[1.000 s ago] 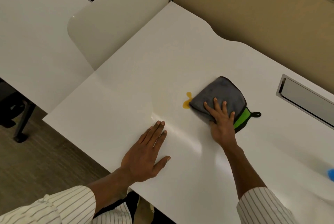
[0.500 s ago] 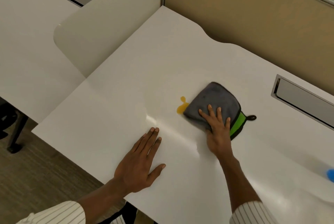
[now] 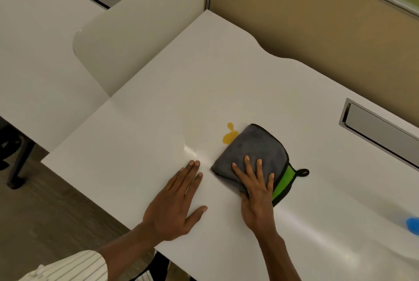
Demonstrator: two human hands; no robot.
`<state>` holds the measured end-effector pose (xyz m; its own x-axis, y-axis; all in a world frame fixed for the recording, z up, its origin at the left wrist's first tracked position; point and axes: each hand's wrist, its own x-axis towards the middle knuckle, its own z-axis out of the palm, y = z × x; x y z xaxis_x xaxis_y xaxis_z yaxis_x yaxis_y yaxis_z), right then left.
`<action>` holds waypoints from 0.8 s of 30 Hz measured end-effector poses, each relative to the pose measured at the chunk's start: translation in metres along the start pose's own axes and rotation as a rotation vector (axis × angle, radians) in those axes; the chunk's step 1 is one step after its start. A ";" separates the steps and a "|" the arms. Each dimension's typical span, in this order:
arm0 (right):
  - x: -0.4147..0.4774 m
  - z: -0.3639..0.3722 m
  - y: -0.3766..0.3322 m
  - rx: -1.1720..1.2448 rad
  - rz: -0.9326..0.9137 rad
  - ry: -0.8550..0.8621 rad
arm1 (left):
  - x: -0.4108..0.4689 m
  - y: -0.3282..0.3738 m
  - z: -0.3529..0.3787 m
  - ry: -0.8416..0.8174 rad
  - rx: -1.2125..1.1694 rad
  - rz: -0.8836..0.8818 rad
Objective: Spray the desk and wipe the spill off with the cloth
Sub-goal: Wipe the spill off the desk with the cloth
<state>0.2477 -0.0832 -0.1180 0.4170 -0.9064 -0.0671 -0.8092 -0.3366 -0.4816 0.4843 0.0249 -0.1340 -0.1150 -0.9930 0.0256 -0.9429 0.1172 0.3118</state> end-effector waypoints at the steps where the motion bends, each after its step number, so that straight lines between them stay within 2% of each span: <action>1: 0.008 -0.002 0.002 0.009 -0.008 0.000 | 0.000 0.000 0.000 -0.004 -0.002 -0.004; 8: 0.085 -0.013 0.011 -0.048 -0.034 -0.038 | -0.002 -0.001 0.002 0.000 0.006 -0.006; 11: 0.078 -0.013 0.003 -0.038 -0.015 -0.057 | -0.003 -0.001 0.002 0.006 0.003 -0.005; 18: 0.002 0.001 -0.005 -0.067 -0.041 -0.045 | -0.001 -0.001 0.004 -0.010 0.007 -0.007; 24: 0.067 -0.007 -0.001 -0.064 -0.027 -0.063 | -0.001 -0.002 0.002 -0.021 0.031 -0.017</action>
<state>0.2733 -0.1458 -0.1158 0.4629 -0.8795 -0.1104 -0.8210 -0.3785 -0.4275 0.4860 0.0255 -0.1368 -0.1047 -0.9945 0.0004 -0.9541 0.1005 0.2822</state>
